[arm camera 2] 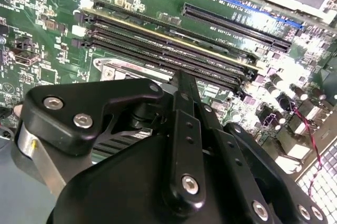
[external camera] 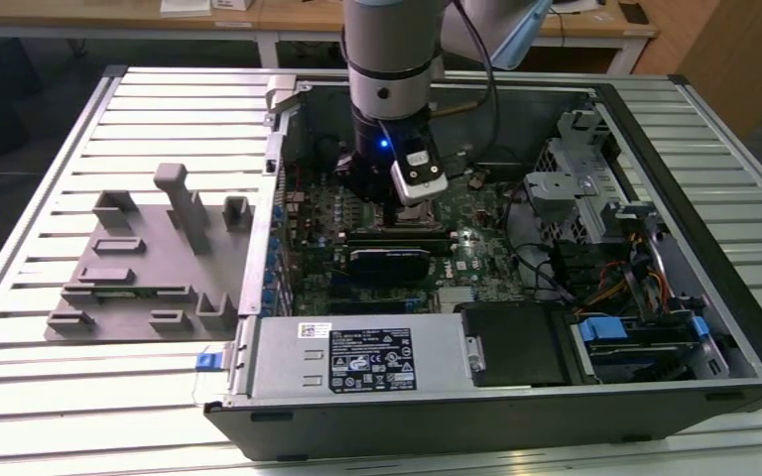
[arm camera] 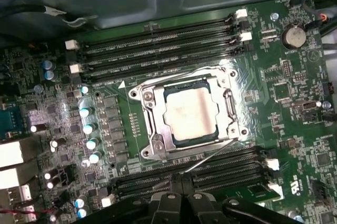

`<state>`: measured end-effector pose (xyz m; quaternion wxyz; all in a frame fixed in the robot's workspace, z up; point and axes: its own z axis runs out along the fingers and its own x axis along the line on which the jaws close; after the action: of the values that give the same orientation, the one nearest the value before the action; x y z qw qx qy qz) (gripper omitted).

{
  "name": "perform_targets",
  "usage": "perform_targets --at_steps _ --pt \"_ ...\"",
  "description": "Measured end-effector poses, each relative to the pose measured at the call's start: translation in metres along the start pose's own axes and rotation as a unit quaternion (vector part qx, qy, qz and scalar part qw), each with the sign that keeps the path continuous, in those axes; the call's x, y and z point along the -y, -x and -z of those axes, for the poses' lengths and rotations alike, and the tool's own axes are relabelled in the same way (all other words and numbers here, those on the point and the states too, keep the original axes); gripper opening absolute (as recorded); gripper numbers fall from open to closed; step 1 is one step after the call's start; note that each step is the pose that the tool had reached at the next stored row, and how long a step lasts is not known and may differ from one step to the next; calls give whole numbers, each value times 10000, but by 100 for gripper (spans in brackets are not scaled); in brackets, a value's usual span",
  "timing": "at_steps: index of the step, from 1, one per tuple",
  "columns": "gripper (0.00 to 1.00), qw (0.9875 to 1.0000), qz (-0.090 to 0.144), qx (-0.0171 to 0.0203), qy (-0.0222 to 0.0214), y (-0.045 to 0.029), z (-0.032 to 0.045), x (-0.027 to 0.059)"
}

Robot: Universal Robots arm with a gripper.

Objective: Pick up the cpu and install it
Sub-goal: 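Install the second cpu locking lever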

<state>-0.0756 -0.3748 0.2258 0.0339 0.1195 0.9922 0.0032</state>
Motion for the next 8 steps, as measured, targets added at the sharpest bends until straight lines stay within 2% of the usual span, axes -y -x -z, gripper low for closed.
perform_targets --at_steps 2,3,8 --pt "11 10000 2 -23 95 -8 -10 12" --pt "11 9999 4 -31 128 -12 -14 17" --pt "11 9999 9 -36 149 -14 -26 51"
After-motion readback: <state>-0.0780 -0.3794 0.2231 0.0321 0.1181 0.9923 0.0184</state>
